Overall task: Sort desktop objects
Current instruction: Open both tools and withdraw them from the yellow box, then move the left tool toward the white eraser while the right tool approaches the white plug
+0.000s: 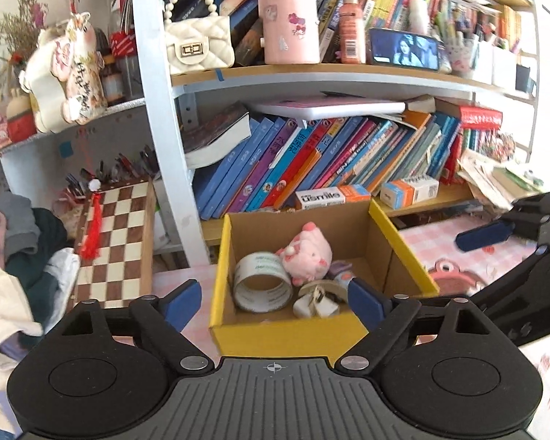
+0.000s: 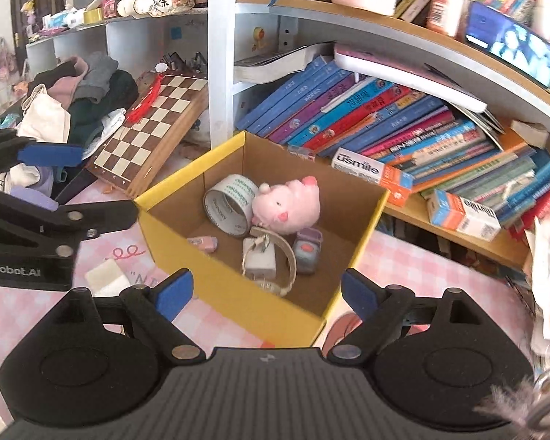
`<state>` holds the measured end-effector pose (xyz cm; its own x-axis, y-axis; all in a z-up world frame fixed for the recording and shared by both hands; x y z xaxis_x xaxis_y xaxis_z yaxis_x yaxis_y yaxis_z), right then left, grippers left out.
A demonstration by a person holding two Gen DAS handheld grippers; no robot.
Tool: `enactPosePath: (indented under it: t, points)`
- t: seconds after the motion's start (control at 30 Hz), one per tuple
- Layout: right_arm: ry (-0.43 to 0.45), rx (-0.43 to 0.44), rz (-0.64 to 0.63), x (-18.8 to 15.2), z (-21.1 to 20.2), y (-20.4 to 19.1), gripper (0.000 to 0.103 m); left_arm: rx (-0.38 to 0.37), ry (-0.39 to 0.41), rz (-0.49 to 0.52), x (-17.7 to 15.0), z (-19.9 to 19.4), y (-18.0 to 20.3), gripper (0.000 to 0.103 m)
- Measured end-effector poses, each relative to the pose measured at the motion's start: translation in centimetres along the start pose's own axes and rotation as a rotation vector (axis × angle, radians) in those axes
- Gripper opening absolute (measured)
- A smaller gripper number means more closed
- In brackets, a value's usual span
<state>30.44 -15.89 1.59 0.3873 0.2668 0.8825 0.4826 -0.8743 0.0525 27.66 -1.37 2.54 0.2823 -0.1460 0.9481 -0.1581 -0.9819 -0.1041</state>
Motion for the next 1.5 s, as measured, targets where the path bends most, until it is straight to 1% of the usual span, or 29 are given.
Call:
enactPosePath:
  t: [0.33, 0.47, 0.7, 0.93, 1.07, 1.2, 1.37, 1.5]
  points:
    - [-0.027, -0.096, 0.062, -4.6, -4.5, -2.0, 0.089, -0.016, -0.059, 0.044, -4.4, -5.0, -1.1, 0.094]
    - [-0.05, -0.128, 0.088, -6.7, -5.5, -3.0, 0.093, -0.009, -0.091, 0.029, -6.3, -6.4, -2.0, 0.095]
    - [-0.094, -0.176, 0.143, -10.4, -6.5, -4.8, 0.093, 0.007, -0.141, -0.015, -9.5, -8.4, -3.3, 0.095]
    - [-0.137, -0.213, 0.196, -13.4, -7.1, -6.3, 0.093, 0.02, -0.185, -0.028, -12.3, -9.7, -4.0, 0.096]
    - [-0.15, -0.238, 0.196, -14.5, -7.3, -7.0, 0.093, 0.027, -0.2, -0.031, -13.5, -10.2, -4.4, 0.096]
    - [-0.153, -0.257, 0.163, -15.2, -7.5, -8.1, 0.093, 0.044, -0.217, -0.034, -14.5, -10.6, -4.7, 0.096]
    - [-0.132, -0.28, 0.132, -15.3, -7.7, -9.1, 0.093, 0.08, -0.235, -0.041, -15.5, -10.9, -4.9, 0.096]
    - [-0.116, -0.279, 0.108, -15.3, -7.7, -10.2, 0.093, 0.095, -0.252, -0.078, -16.2, -11.1, -4.8, 0.096]
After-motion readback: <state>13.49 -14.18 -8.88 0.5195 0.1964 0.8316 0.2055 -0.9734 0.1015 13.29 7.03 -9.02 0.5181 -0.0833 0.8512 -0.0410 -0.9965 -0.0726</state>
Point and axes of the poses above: each gripper's, at about its wrist camera, not at the fingertips, and z roughly the way its jaws point, y to its right, x to its top, the point moved 8 cm from there along z, roughly the way its jaws point, and after that the axes turned 15 degrees about y, right-handed, at the moved point
